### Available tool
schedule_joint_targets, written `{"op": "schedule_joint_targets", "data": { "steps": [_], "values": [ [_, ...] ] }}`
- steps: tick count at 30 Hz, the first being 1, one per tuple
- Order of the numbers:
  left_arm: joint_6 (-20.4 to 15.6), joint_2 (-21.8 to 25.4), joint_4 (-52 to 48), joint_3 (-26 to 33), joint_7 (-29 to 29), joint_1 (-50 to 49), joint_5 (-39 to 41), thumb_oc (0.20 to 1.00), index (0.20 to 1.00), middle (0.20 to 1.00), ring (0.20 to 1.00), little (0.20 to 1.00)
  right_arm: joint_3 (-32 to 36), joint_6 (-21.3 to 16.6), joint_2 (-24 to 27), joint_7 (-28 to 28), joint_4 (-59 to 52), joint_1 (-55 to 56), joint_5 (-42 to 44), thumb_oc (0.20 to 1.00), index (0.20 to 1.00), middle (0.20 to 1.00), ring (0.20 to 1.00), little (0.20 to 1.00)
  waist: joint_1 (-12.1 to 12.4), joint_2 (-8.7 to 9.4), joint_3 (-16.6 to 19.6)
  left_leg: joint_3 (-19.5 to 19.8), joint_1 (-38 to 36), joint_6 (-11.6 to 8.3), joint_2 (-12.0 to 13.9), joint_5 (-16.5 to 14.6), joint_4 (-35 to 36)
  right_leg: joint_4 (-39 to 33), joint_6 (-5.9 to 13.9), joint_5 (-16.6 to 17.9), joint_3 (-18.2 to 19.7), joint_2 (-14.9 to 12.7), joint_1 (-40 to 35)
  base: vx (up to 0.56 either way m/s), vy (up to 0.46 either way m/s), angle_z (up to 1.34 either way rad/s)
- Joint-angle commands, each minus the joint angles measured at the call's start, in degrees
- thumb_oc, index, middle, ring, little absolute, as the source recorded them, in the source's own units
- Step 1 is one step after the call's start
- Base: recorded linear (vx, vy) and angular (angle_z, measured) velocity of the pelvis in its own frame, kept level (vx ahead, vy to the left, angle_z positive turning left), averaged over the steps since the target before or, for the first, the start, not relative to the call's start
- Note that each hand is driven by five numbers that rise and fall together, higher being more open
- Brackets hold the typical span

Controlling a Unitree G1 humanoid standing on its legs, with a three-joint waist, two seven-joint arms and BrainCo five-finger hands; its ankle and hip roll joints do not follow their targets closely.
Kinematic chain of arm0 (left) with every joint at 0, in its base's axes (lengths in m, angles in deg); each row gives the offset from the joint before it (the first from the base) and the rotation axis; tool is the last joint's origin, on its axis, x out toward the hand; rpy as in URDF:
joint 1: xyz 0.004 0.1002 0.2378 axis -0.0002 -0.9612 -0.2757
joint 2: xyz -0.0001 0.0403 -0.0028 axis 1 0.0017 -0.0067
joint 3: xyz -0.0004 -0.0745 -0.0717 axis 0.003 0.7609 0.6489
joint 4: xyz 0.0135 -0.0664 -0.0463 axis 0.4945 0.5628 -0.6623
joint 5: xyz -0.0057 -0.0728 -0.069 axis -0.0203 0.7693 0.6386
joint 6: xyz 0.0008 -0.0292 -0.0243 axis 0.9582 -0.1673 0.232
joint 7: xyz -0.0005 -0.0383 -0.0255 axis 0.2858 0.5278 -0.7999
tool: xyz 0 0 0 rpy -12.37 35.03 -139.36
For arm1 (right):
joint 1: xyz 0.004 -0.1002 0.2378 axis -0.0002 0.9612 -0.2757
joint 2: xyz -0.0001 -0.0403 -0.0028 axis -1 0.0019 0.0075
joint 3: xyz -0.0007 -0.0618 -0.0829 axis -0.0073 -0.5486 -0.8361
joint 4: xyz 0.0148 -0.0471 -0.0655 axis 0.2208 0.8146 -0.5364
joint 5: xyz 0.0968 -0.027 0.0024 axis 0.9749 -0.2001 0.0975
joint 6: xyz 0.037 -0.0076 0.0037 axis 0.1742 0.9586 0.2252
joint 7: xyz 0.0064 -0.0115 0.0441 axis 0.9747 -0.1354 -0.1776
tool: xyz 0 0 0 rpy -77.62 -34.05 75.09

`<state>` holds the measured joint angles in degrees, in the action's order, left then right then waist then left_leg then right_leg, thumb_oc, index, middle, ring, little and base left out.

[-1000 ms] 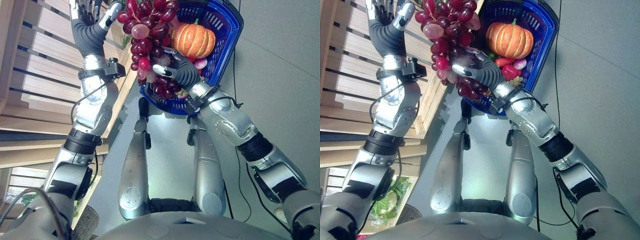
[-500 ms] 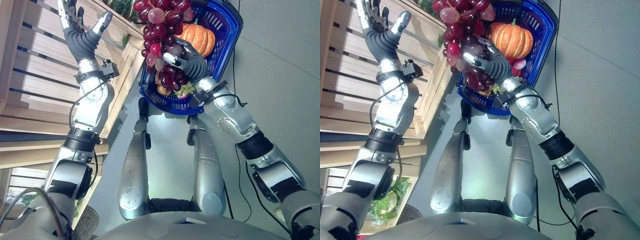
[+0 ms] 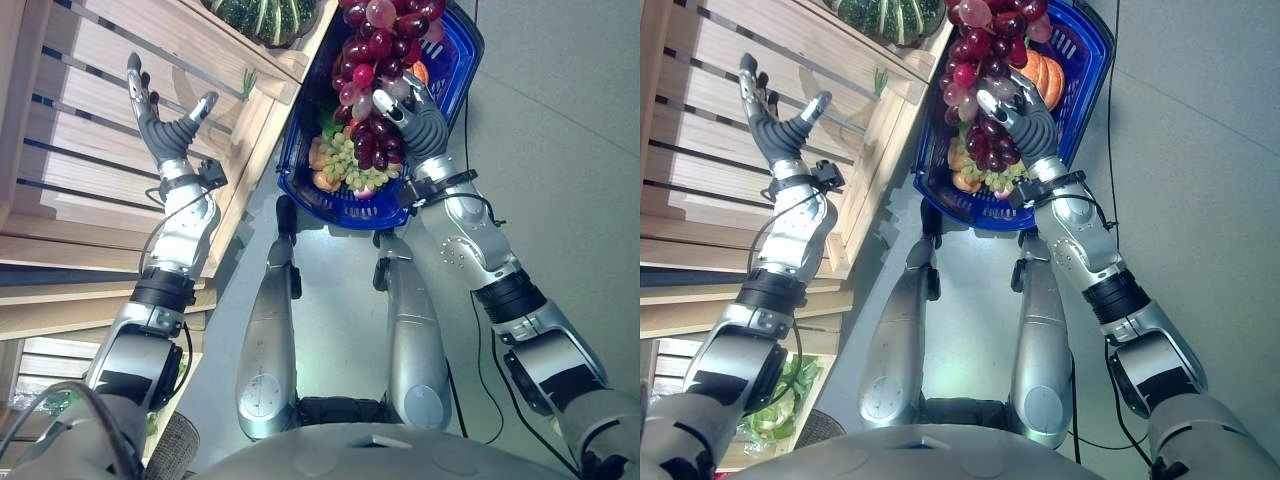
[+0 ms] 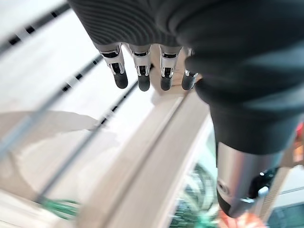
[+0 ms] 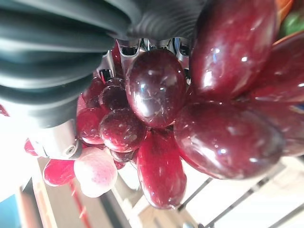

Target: Pick up fruits and vegetables into the basket

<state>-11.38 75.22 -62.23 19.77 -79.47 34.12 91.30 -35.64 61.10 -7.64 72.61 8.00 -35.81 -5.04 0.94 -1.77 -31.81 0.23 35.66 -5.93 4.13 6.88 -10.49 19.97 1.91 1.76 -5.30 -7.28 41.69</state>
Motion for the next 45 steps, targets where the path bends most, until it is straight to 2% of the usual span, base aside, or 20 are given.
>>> {"op": "schedule_joint_targets", "data": {
  "steps": [1,8,14,18,24,36,37,38,40,41,42,45],
  "values": [
    [-3.6,1.1,4.0,2.0,-1.1,-0.5,-2.4,1.000,1.000,1.000,1.000,1.000,1.9,-4.8,-1.1,1.6,-0.4,-1.4,0.4,0.200,0.200,0.200,0.200,0.200,-0.6,0.18,2.0,-2.7,0.9,3.33,-6.0,-3.9,-2.1,-1.0,0.23,-5.1,-4.8,3.8,-4.5,0.00,0.000,0.00],
    [-2.5,2.4,12.1,-0.6,1.3,2.8,-0.9,1.000,1.000,1.000,1.000,1.000,0.8,-1.7,1.1,3.1,12.9,-8.5,2.5,0.200,0.200,0.200,0.200,0.200,0.3,-0.55,2.0,-2.5,1.0,3.16,-6.1,-3.9,-2.5,-0.4,0.19,-5.3,-5.5,3.4,-4.4,0.00,0.000,0.00],
    [-0.2,3.4,17.4,-3.0,3.8,6.0,0.8,1.000,1.000,1.000,1.000,1.000,-0.8,4.5,2.0,6.1,23.7,-16.2,1.3,0.200,0.200,0.200,0.200,0.200,1.2,-1.11,2.0,-2.1,0.9,3.06,-6.4,-3.8,-2.8,0.0,0.15,-5.3,-6.0,3.2,-4.3,0.00,0.000,0.00],
    [-0.8,3.2,20.1,-3.8,5.5,7.3,1.5,1.000,1.000,1.000,1.000,1.000,-2.7,9.1,1.9,8.2,31.9,-21.4,-1.1,0.200,0.200,0.200,0.200,0.200,2.0,-1.54,2.0,-1.9,1.1,3.02,-6.5,-3.8,-3.1,0.4,0.04,-5.3,-6.4,2.9,-4.1,0.00,0.000,0.00],
    [-1.7,2.8,20.5,-5.5,6.6,8.0,0.5,1.000,1.000,1.000,1.000,1.000,-3.1,13.5,1.6,8.4,40.9,-26.9,-3.8,0.200,0.200,0.200,0.200,0.200,3.5,-2.36,2.0,-1.4,1.7,3.16,-6.8,-3.7,-3.4,1.0,-0.05,-5.5,-7.0,2.7,-3.7,0.00,0.000,0.02],
    [-1.0,1.4,18.9,-7.0,5.5,7.5,0.0,1.000,1.000,1.000,1.000,1.000,-2.6,17.3,0.7,8.8,47.0,-29.6,-6.3,0.200,0.200,0.200,0.200,0.200,4.5,-3.12,2.0,-0.6,2.3,3.54,-7.3,-3.7,-3.8,1.8,0.00,-5.4,-7.2,2.6,-3.0,0.00,0.002,0.03],
    [-1.3,1.3,19.0,-6.9,5.6,7.4,-0.1,1.000,1.000,1.000,1.000,1.000,-2.6,17.5,0.6,8.8,47.6,-29.7,-6.8,0.291,0.291,0.291,0.291,0.291,4.5,-3.13,2.0,-0.5,2.4,3.59,-7.3,-3.7,-3.9,1.9,-0.03,-5.5,-7.1,2.6,-2.9,0.00,0.000,0.00],
    [-1.3,1.3,19.0,-6.8,5.7,7.3,-0.1,1.000,1.000,1.000,1.000,1.000,-2.6,17.5,0.6,8.7,47.7,-29.7,-6.9,0.335,0.335,0.335,0.335,0.335,4.5,-3.13,2.0,-0.5,2.4,3.61,-7.3,-3.8,-3.9,1.9,-0.03,-5.5,-7.1,2.6,-2.9,0.00,0.000,0.00],
    [-1.2,1.3,18.9,-6.9,5.7,7.3,-0.2,1.000,1.000,1.000,1.000,1.000,-2.6,17.9,0.5,9.2,48.0,-29.8,-7.3,0.570,0.570,0.570,0.570,0.570,4.5,-3.16,2.0,-0.5,2.5,3.66,-7.4,-3.7,-4.0,2.0,-0.04,-5.4,-7.1,2.6,-2.8,0.00,0.000,0.00],
    [-1.1,1.2,18.8,-6.9,5.8,7.3,-0.3,1.000,1.000,1.000,1.000,1.000,-2.5,17.9,0.6,9.2,48.3,-29.9,-7.7,0.896,0.896,0.896,0.896,0.896,4.6,-3.18,2.0,-0.5,2.5,3.70,-7.4,-3.7,-3.9,2.0,-0.03,-5.4,-7.1,2.7,-2.8,0.00,0.000,0.00],
    [-1.1,1.3,18.8,-7.0,5.8,7.3,-0.2,1.000,1.000,1.000,1.000,1.000,-2.6,17.7,0.6,9.4,48.6,-30.0,-7.9,1.000,1.000,1.000,1.000,1.000,4.6,-3.22,2.0,-0.4,2.5,3.73,-7.4,-3.7,-3.9,2.1,-0.03,-5.4,-7.0,2.7,-2.7,0.00,0.000,0.00],
    [-0.8,1.1,18.5,-7.4,5.7,6.7,-0.6,1.000,1.000,1.000,1.000,1.000,-2.6,17.2,0.9,10.1,48.6,-29.9,-9.1,1.000,1.000,1.000,1.000,1.000,4.6,-3.33,2.0,-0.1,2.0,3.91,-7.6,-3.8,-3.8,2.0,-0.02,-5.4,-6.8,2.7,-3.1,0.00,0.000,0.00]
  ]
}}
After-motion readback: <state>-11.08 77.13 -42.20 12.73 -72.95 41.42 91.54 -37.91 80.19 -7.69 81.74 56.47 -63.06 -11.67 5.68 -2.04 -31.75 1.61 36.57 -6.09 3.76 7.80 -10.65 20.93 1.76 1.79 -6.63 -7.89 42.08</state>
